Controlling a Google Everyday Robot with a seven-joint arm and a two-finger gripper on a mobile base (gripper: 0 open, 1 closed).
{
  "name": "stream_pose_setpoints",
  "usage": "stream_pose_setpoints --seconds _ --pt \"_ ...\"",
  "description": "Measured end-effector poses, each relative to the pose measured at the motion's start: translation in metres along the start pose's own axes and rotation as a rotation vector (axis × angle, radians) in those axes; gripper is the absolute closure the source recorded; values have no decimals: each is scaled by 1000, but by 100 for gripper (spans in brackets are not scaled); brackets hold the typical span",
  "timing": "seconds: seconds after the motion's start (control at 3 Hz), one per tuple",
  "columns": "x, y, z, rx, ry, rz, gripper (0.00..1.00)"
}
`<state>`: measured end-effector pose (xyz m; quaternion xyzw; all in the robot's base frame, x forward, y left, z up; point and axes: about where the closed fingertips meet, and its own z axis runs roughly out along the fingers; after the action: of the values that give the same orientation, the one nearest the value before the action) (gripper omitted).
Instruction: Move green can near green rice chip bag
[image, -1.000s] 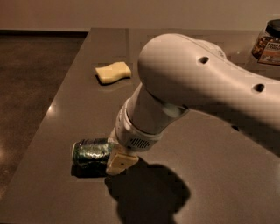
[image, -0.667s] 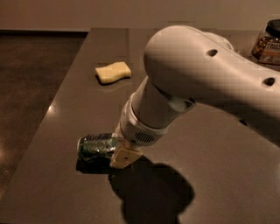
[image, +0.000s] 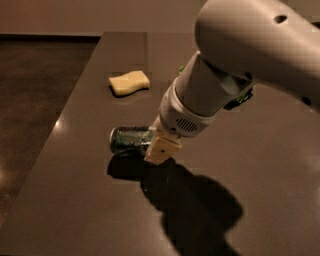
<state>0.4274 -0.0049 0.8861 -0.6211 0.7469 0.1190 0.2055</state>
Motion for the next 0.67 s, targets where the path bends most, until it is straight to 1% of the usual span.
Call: stream_pose_setpoints --seconds 0.33,0.67 --pt "15 -33 -16 37 4 58 100" --pt "39 -68 -32 84 6 128 100"
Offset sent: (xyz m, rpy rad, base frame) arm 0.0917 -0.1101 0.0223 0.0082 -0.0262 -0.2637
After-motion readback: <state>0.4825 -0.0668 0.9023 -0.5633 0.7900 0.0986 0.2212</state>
